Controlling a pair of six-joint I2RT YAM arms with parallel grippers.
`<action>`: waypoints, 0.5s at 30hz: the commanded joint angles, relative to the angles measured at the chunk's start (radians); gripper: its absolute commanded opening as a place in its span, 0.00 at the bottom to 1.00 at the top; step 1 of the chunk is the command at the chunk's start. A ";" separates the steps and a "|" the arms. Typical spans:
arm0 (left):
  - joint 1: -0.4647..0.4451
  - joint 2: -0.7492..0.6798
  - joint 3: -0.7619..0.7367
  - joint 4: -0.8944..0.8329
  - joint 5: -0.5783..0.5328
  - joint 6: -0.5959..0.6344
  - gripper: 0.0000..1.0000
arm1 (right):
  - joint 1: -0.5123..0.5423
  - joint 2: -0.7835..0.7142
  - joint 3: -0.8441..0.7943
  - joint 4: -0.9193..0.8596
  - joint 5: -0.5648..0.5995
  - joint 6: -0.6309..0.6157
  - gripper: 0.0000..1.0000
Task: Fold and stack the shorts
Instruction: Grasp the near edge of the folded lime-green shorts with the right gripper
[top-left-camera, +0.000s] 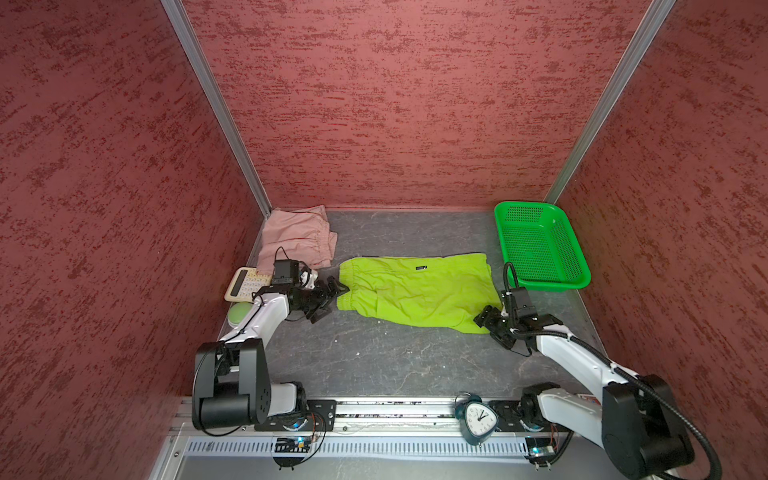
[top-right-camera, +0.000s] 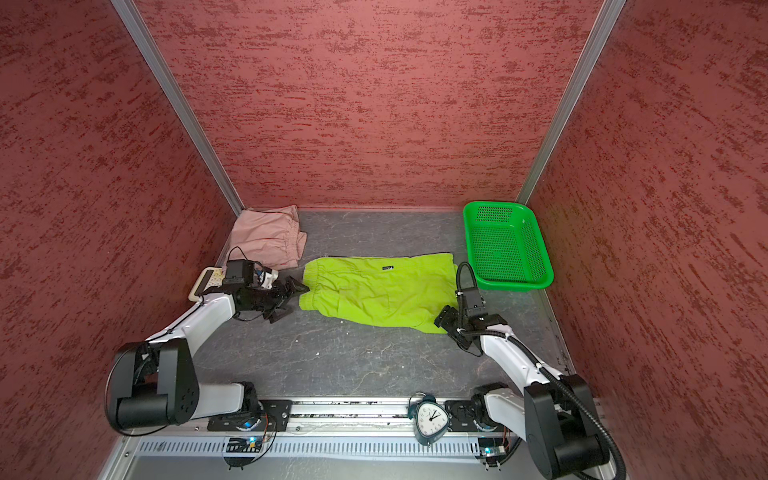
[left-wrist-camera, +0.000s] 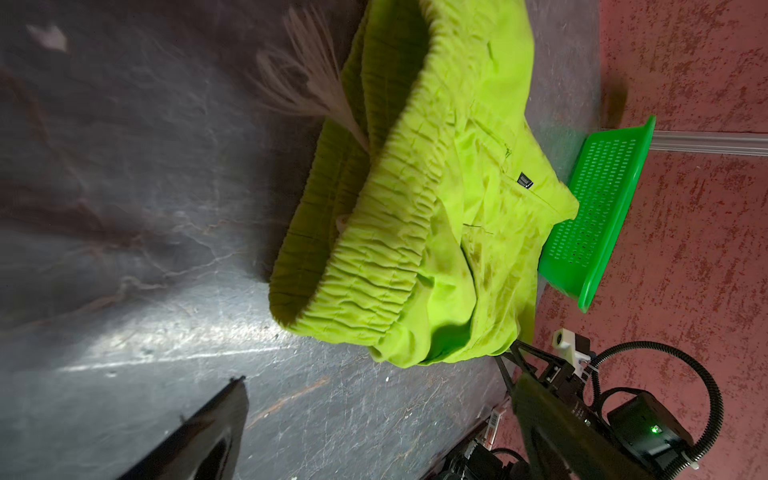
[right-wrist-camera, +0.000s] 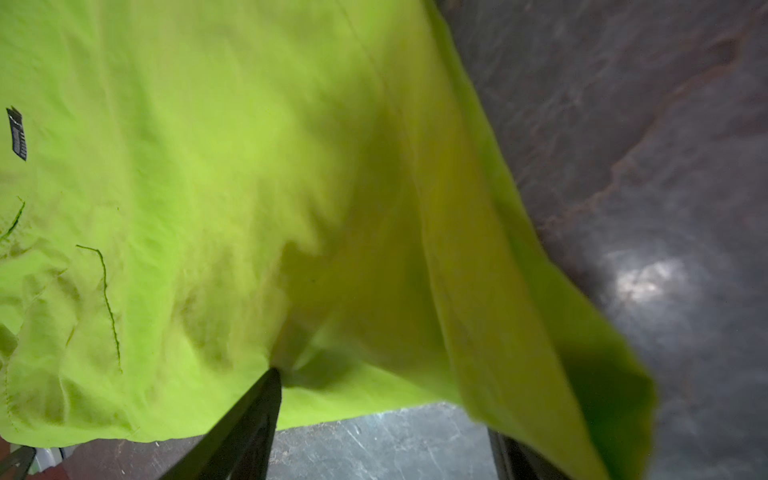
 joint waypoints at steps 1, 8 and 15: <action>-0.031 0.026 -0.005 0.099 0.000 -0.003 0.99 | -0.019 -0.027 0.018 -0.013 0.038 0.009 0.79; -0.067 0.109 0.015 0.116 -0.053 0.026 0.83 | -0.069 -0.055 0.072 -0.060 0.049 -0.005 0.80; -0.063 0.016 0.120 -0.077 -0.120 0.087 1.00 | -0.031 -0.143 0.206 -0.156 -0.001 -0.086 0.79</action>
